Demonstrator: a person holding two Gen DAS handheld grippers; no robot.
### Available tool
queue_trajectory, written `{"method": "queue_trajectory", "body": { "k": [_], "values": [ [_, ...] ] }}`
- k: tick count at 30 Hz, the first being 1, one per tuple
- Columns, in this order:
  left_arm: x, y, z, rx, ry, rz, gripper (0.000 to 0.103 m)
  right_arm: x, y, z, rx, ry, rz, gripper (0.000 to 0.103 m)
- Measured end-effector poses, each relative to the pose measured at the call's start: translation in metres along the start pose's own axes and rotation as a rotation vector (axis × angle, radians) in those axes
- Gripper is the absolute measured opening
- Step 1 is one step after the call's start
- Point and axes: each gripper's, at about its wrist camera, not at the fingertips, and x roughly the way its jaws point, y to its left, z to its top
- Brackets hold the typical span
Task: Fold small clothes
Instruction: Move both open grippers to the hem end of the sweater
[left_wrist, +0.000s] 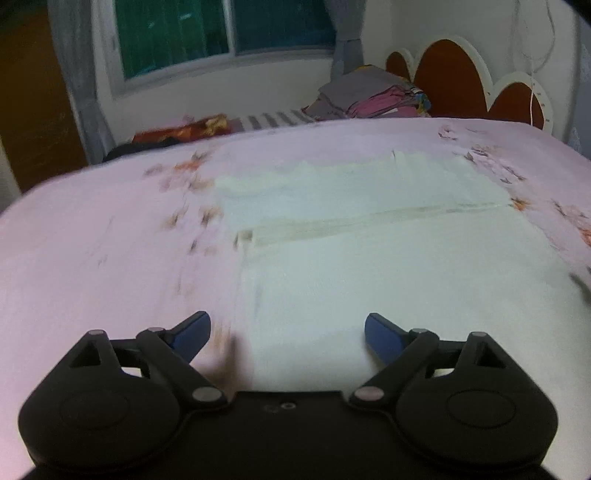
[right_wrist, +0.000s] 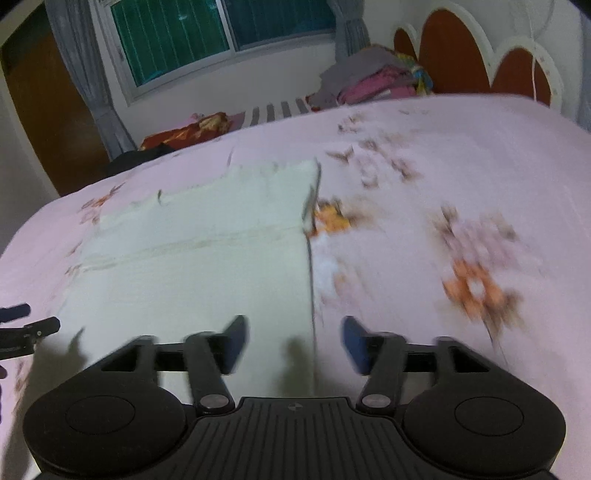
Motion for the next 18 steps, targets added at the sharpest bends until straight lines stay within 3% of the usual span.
{"method": "queue_trajectory", "body": {
  "k": [7,10,12,18],
  "values": [
    [-0.064,0.026,-0.068,-0.149,0.064,-0.002,0.079,-0.053,-0.030,-0.065,0.046,0.057,0.076,0.071],
    [-0.086,0.032,-0.093,-0.202,0.077,-0.032,0.073,-0.067,-0.041,-0.092,0.108,0.091,0.137,0.062],
    [-0.095,0.036,-0.106,-0.240,0.091,-0.054,0.069,-0.073,-0.044,-0.105,0.125,0.109,0.159,0.056],
    [-0.111,0.032,-0.126,-0.296,0.097,-0.080,0.068,-0.083,-0.050,-0.123,0.194,0.121,0.228,0.055]
  ]
}}
